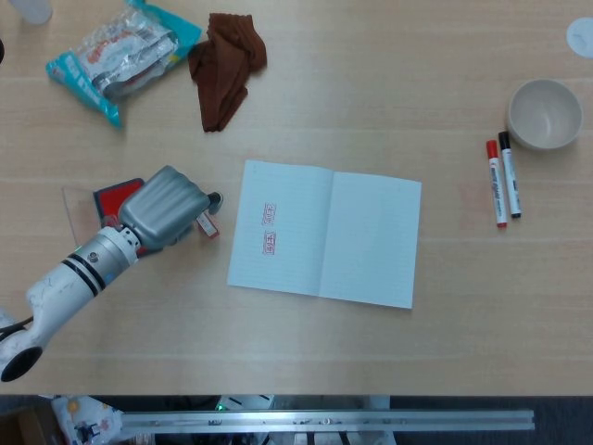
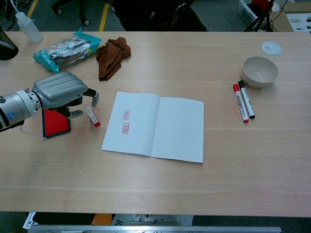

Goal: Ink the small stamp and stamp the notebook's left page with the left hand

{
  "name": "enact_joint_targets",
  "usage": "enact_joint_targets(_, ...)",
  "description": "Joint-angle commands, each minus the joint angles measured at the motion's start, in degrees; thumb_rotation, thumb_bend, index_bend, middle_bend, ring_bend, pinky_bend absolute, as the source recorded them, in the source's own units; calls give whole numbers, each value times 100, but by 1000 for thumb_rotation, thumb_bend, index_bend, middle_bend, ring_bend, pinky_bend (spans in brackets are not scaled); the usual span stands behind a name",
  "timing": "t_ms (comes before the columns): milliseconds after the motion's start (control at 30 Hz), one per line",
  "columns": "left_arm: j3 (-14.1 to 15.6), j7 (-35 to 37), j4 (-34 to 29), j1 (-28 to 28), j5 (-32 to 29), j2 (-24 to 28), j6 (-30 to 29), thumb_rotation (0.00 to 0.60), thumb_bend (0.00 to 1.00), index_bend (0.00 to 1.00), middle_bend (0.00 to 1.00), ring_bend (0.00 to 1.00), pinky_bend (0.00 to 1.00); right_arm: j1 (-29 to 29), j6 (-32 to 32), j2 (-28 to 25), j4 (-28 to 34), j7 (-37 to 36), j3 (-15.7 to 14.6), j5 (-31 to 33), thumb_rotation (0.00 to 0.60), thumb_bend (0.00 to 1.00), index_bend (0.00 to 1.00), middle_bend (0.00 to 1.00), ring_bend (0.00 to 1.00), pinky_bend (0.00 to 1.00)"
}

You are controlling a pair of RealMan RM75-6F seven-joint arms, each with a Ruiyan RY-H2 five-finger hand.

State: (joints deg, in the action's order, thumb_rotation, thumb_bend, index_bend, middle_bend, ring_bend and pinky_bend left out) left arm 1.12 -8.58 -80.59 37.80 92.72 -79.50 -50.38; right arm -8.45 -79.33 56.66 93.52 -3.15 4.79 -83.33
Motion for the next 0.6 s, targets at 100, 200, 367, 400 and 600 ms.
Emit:
enact_joint_targets(100,-2,-140,44,49,-136,-100,91,600,300,414,1000,1000,1000,3,6,9,-29,-26,-1,5,600,223,341,473,496,538)
enact_joint_targets(200,4,-229,84,83,-216,-154,160,600,300,413,1000,1000,1000,4,22,12,-51,-40,-4,18,600,223,341,473,496,538)
enact_joint_targets(367,9,-329,134,118,-338,-224,222,600,300,412,1000,1000,1000,5,38,24,-93,-71,-2,38,600,223,341,473,496,538)
enact_joint_targets(400,13,-347,138,120,-350,-230,221,600,300,412,1000,1000,1000,4,44,26,-99,-74,-3,40,600,223,341,473,496,538)
enact_joint_targets(600,50,-437,145,129,-435,-262,235,600,300,412,1000,1000,1000,-2,67,42,-139,-105,-2,49,600,223,342,473,497,538)
